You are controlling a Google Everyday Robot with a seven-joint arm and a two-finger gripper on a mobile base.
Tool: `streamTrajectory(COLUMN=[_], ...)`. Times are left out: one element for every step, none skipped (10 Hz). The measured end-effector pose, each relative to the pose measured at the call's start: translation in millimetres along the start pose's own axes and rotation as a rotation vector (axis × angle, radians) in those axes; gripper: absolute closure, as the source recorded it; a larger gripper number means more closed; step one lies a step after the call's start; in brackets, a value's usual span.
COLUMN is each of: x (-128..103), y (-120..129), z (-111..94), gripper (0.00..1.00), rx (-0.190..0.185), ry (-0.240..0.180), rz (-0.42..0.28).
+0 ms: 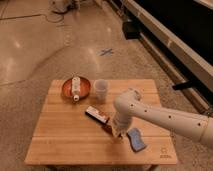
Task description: Drag the pepper across the table
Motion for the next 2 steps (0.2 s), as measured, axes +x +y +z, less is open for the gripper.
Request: streamTrajectory(x=[-0.7, -0.4], y=[0.9, 0.4], z=[0.0, 0.0], gripper=[0.28, 0.28], rx=[0.000, 0.000], ry=[0.000, 0.000], rz=[0.002, 0.001])
